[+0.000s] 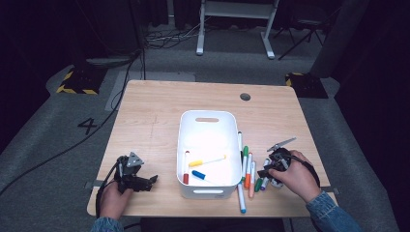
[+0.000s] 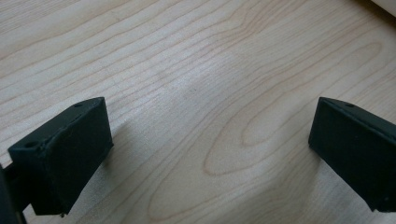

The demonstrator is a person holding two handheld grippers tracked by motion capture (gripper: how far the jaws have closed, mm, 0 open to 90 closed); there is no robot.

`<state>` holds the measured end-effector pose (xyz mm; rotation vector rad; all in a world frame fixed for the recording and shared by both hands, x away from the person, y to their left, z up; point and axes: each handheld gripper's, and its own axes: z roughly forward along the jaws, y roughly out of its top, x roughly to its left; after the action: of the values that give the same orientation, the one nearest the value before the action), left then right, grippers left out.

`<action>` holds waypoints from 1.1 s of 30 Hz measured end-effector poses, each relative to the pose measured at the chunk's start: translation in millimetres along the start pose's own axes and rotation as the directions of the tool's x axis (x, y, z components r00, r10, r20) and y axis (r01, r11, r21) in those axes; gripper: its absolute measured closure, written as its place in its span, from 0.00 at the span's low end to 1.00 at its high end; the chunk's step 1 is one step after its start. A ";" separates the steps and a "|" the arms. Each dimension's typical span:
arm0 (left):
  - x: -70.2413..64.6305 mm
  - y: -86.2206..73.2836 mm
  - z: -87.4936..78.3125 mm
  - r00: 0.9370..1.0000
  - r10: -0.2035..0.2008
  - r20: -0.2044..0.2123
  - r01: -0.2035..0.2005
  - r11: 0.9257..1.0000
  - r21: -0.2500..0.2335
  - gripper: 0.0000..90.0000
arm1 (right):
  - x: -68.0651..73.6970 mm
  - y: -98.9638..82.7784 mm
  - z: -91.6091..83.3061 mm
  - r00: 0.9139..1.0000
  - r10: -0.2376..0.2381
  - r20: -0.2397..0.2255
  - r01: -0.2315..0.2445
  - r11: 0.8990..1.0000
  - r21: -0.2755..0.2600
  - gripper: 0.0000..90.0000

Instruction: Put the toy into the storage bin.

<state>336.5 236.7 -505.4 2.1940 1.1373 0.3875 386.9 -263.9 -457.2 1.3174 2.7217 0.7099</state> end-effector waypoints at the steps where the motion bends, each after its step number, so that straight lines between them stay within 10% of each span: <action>1: 0.2 0.0 0.0 1.000 0.002 0.002 -0.002 1.000 0.001 0.00 | -0.1 0.1 2.0 1.000 -0.001 -0.003 0.001 1.000 0.002 0.63; 33: 0.1 0.0 0.0 1.000 0.002 0.000 -0.002 1.000 0.001 0.00 | 5.7 3.5 12.2 0.997 -0.013 0.078 0.013 1.000 0.005 0.73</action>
<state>336.6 236.8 -505.4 2.1958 1.1354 0.3878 388.6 -253.1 -465.7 1.2985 2.6693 0.6376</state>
